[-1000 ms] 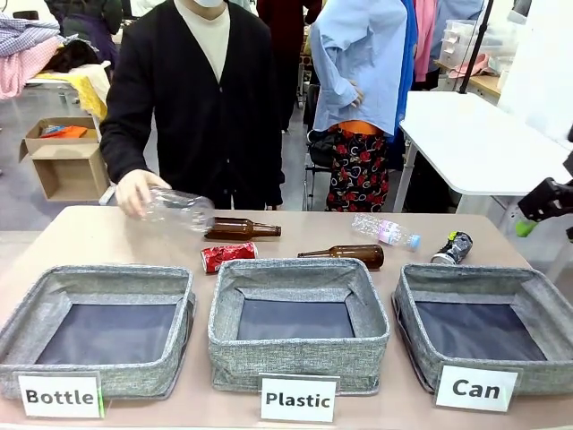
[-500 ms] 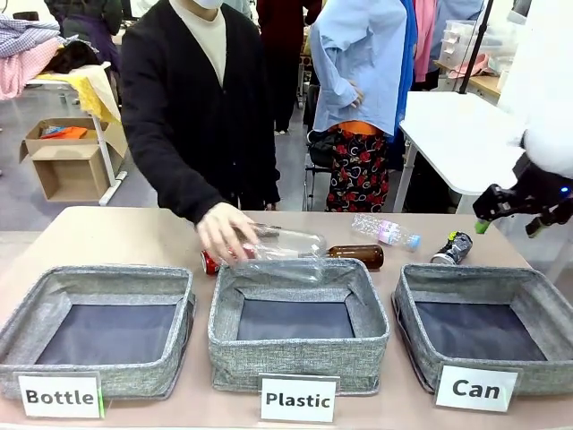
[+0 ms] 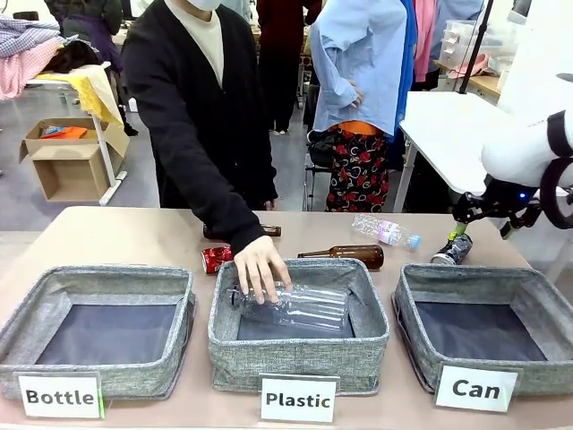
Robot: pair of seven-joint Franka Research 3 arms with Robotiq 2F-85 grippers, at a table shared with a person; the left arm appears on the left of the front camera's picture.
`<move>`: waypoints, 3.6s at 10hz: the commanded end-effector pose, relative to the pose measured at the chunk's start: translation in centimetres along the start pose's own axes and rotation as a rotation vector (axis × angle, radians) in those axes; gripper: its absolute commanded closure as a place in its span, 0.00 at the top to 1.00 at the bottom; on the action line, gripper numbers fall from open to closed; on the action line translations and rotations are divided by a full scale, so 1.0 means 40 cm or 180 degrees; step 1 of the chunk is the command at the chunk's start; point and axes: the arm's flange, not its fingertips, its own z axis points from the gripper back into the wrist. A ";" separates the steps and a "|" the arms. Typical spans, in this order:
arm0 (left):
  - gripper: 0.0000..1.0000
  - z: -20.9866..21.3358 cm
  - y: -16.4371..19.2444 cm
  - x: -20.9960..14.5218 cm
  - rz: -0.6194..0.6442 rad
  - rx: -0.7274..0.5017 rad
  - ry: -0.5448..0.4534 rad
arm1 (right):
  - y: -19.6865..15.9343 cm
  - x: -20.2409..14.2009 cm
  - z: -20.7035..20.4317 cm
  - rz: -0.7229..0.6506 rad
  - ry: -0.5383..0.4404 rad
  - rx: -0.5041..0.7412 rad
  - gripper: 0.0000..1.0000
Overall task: Sort the can waste into the basket.
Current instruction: Pick up the can waste from the table and place it in the right Fabric basket.
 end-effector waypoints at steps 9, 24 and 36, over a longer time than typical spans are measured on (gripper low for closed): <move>1.00 0.005 0.000 -0.003 -0.0040 0.0007 0.0035 | -0.012 0.089 -0.116 -0.1130 0.0076 0.0138 1.00; 1.00 0.005 0.000 -0.003 -0.0040 0.0007 0.0035 | 0.066 0.096 -0.246 -0.1170 0.0311 -0.0280 0.70; 1.00 0.005 0.000 -0.003 -0.0040 0.0007 0.0035 | 0.002 0.021 0.031 -0.0602 -0.0009 0.0203 0.00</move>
